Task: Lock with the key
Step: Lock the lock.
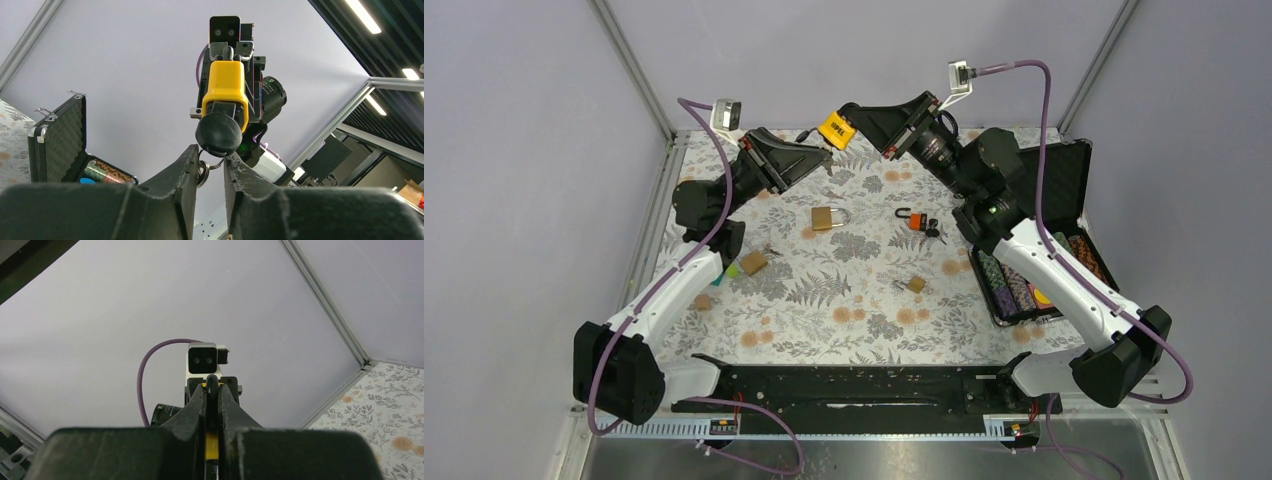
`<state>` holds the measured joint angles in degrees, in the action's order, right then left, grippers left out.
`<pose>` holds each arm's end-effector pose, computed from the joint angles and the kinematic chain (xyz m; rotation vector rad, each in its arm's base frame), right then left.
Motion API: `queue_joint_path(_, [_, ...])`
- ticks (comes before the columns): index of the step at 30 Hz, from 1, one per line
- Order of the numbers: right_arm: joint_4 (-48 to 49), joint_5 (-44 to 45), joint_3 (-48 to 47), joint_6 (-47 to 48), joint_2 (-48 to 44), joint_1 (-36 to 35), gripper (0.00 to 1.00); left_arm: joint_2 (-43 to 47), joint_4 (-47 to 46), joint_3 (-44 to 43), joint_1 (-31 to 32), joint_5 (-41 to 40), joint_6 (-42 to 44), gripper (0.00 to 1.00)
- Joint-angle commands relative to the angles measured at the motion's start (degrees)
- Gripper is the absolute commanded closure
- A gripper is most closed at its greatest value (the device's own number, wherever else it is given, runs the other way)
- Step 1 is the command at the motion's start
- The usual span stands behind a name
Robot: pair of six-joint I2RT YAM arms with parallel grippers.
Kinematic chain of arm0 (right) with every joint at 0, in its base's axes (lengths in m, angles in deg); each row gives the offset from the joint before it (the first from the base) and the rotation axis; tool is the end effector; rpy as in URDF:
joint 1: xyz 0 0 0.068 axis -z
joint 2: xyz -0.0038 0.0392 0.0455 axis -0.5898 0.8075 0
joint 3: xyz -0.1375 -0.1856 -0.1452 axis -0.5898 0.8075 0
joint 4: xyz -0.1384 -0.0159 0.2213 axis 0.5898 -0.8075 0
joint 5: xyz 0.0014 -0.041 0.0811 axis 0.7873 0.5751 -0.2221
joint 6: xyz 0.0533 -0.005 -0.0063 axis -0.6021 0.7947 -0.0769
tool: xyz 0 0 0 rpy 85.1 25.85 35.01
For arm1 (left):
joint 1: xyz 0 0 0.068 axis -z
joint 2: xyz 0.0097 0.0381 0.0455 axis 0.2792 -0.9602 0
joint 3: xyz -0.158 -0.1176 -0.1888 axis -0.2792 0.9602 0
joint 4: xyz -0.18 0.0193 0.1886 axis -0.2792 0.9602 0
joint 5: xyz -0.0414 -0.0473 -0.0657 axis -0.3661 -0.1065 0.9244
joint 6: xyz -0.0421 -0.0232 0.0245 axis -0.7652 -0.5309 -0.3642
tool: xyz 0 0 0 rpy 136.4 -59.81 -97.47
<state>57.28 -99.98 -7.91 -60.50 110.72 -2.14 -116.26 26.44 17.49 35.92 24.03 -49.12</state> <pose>0.2278 0.1911 0.4970 -0.1657 1.1413 1.4747 0.2359 -0.1094 0.4208 0.2392 1.2029 -1.8200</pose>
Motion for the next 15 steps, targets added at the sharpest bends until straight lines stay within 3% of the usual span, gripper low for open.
queue_joint_path(1, [5.84,0.20,-1.18,-0.56,-0.37,-0.03,1.00,-0.14,-3.75,-1.24,0.20,-0.61,-0.71,0.73])
queue_joint_path(3, [5.54,0.43,-1.05,-0.48,-0.29,-0.02,1.00,-0.24,-3.86,-1.31,0.24,-0.81,-0.70,0.72])
queue_joint_path(7, [4.93,0.54,-0.98,0.10,-0.34,0.11,1.00,-0.60,-4.38,-1.60,0.20,-0.47,-0.86,0.80])
queue_joint_path(10, [4.04,0.79,-1.12,0.77,-0.42,0.15,1.00,-1.19,-5.35,-1.83,0.25,0.22,-1.55,1.00])
queue_joint_path(15, [3.00,1.96,-0.92,0.33,-0.91,1.47,1.00,-0.43,-3.85,-0.78,0.12,0.59,0.51,1.00])
